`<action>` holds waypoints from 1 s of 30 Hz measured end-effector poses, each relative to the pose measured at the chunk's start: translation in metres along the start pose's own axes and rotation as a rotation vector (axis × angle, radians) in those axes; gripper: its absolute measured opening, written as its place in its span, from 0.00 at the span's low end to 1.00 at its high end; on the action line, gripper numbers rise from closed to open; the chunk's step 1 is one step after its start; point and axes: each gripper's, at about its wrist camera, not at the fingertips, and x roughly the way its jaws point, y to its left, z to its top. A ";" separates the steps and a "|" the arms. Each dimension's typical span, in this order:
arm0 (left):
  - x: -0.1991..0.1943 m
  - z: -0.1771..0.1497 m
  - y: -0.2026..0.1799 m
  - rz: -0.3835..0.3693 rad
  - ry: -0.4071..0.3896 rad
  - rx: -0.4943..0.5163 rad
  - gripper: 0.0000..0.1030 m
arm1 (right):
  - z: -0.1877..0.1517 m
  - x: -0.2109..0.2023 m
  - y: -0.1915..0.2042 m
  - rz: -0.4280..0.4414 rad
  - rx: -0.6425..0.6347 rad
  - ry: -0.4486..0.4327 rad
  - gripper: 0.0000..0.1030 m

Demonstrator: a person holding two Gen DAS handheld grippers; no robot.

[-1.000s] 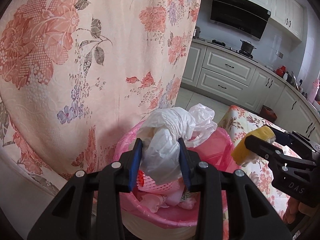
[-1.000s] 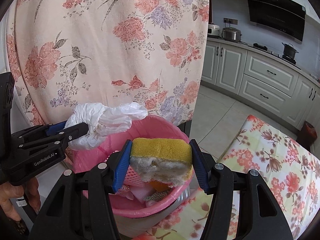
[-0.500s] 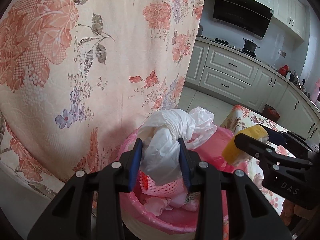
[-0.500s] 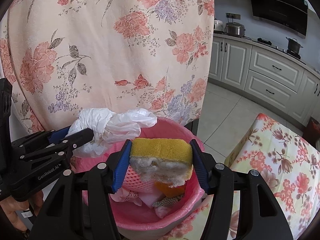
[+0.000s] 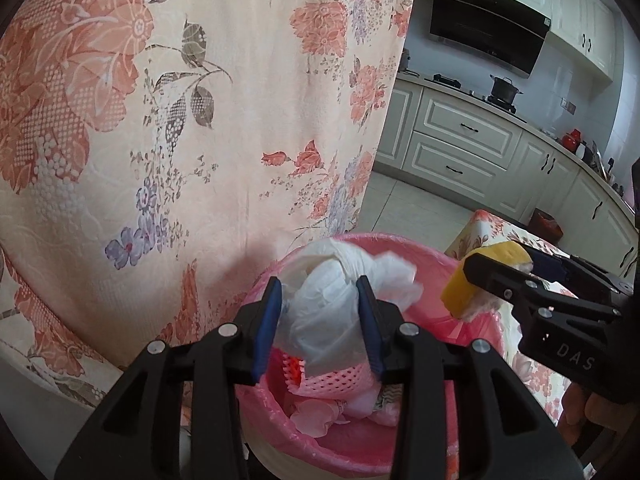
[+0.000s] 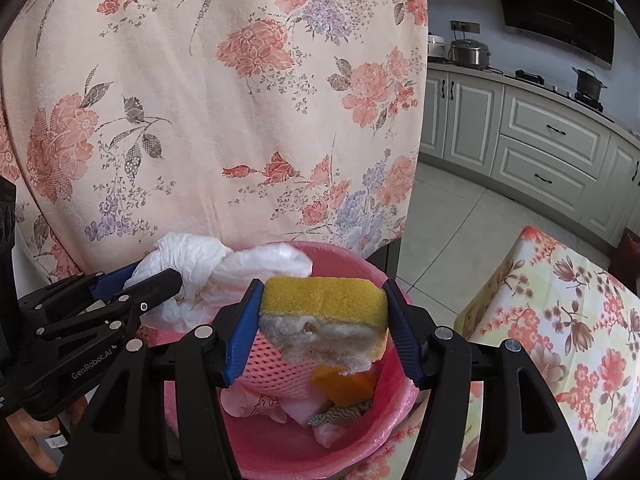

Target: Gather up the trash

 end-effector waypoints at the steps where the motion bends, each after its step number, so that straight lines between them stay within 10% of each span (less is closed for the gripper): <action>1: 0.000 0.001 0.000 0.001 -0.003 -0.002 0.49 | 0.001 0.001 -0.001 0.003 0.002 -0.003 0.57; 30: -0.077 -0.051 -0.012 -0.028 -0.049 0.039 0.95 | -0.062 -0.089 -0.024 -0.102 0.059 -0.110 0.78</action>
